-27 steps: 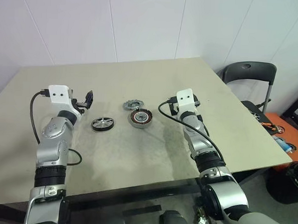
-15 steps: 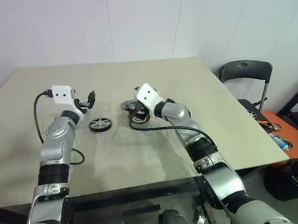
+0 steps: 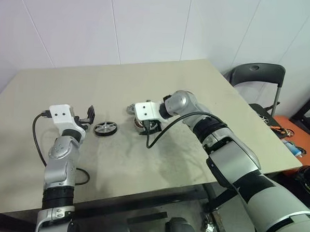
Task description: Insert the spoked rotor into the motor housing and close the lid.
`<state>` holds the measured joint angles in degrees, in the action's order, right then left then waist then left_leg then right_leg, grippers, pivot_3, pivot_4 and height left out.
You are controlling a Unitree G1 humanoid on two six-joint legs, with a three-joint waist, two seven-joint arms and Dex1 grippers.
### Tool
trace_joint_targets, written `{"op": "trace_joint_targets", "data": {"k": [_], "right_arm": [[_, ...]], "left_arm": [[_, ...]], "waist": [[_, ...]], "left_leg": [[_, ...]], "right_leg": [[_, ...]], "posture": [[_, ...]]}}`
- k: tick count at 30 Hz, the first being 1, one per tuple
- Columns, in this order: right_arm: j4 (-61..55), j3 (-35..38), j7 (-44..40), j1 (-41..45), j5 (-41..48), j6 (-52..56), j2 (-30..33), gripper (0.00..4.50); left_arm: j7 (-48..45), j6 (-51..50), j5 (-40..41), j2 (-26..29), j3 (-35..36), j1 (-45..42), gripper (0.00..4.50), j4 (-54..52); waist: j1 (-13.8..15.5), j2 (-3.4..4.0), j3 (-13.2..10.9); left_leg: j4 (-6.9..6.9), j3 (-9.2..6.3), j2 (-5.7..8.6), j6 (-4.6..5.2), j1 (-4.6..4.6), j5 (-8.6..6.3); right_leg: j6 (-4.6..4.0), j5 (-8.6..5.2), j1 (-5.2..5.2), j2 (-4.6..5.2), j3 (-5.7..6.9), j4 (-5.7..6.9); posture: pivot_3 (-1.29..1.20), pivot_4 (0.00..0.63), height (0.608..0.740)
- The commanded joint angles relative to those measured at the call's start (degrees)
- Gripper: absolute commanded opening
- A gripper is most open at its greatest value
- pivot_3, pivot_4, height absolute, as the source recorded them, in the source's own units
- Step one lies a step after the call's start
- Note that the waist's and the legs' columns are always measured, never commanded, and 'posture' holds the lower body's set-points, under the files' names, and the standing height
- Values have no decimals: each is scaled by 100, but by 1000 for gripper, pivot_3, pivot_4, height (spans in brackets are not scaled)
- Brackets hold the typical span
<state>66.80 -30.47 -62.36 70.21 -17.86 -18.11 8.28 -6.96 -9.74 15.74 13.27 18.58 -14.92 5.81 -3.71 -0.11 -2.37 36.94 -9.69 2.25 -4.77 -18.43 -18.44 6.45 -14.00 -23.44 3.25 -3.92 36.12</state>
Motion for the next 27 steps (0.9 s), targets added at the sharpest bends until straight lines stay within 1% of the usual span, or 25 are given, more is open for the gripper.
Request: {"op": "trace_joint_targets", "data": {"k": [1, 4, 6, 11, 16, 26, 27], "right_arm": [[286, -48, 21, 203, -266, -346, -28, 4375], [449, -16, 70, 199, -389, -364, -72, 4375], [557, -59, 348, 169, -569, -392, -56, 4375], [717, 20, 546, 155, -713, -318, -55, 4375], [869, 30, 1057, 77, -883, -108, -67, 4375], [948, 37, 1322, -61, -1001, 5, -89, 4375], [947, 57, 1409, -59, -993, 10, -122, 4198]], "left_arm": [[79, 122, 53, -5, 74, -13, 4089, -322], [126, 102, 42, -35, 72, 26, 4089, -376], [140, 106, 35, -54, 62, 50, 4089, -388], [173, 95, 14, -100, 28, 53, 4089, -390], [195, 69, -17, -172, -56, 45, 4089, -388], [217, 40, -11, -197, -87, 111, 4089, -430], [222, 33, -7, -198, -86, 121, 4104, -446]], "waist": [[-15, 0, 0], [-30, 0, 0], [-26, 1, 0], [-22, 1, 0], [-22, 0, 0], [-24, 0, 0], [-24, 0, 1]], "left_leg": [[-1, 0, 0, 0, 0, 0], [-1, 0, 0, -1, 0, 0], [-1, 0, 0, -1, 1, 0], [0, 0, 0, -1, 1, 1], [0, 0, 0, -2, 1, 1], [2, 0, 0, -3, 4, 2], [2, 0, 0, -3, 5, 2]], "right_leg": [[0, 0, -1, 0, 0, 1], [0, 0, -2, 0, -1, 2], [0, 0, -2, 0, -1, 3], [0, 0, -1, 0, -1, 4], [0, 0, -1, 0, -1, 4], [0, 0, 2, -1, -1, 6], [0, 0, 3, -1, -1, 6]], "posture": [[0, 0, 740], [0, 0, 740], [0, 0, 740], [0, 0, 740], [0, 0, 740], [0, 0, 740], [0, 0, 740]]}}
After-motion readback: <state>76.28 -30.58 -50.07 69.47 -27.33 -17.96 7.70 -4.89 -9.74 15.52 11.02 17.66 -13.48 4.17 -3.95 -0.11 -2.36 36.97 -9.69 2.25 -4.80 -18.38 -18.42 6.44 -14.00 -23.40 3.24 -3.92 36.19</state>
